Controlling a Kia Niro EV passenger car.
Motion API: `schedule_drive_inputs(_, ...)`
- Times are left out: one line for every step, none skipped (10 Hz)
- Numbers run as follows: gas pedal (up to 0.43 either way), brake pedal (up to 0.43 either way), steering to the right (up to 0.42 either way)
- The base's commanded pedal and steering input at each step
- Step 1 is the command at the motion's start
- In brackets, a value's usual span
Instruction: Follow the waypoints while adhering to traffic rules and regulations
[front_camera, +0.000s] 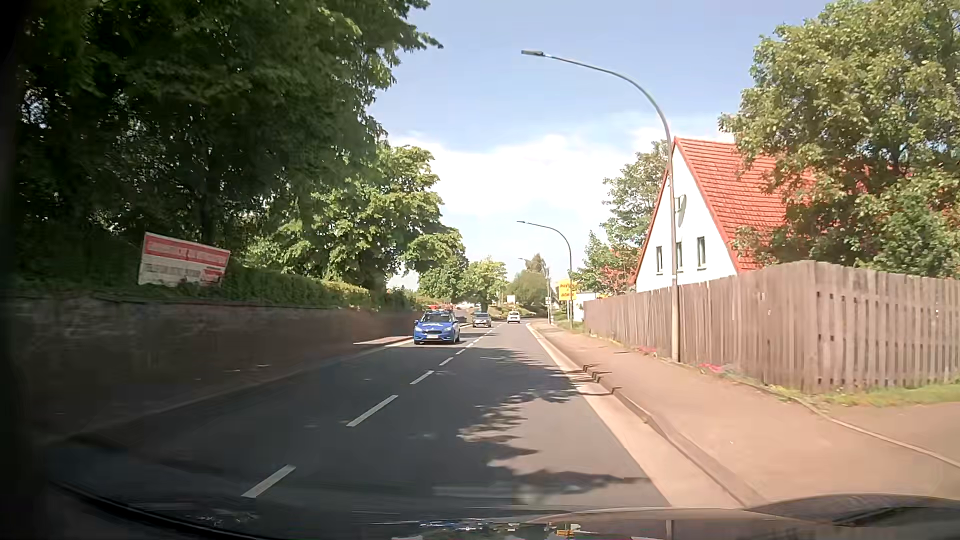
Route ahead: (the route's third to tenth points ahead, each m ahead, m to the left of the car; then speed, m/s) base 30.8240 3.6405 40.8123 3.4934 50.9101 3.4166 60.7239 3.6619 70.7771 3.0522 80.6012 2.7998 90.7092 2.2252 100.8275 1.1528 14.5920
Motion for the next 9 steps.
schedule_drive_inputs(0.130, 0.000, -0.003)
schedule_drive_inputs(0.130, 0.000, -0.003)
schedule_drive_inputs(0.130, 0.000, -0.002)
schedule_drive_inputs(0.118, 0.000, -0.002)
schedule_drive_inputs(0.118, 0.000, -0.002)
schedule_drive_inputs(0.118, 0.000, -0.002)
schedule_drive_inputs(0.118, 0.000, -0.002)
schedule_drive_inputs(0.118, 0.000, -0.001)
schedule_drive_inputs(0.130, 0.000, 0.001)
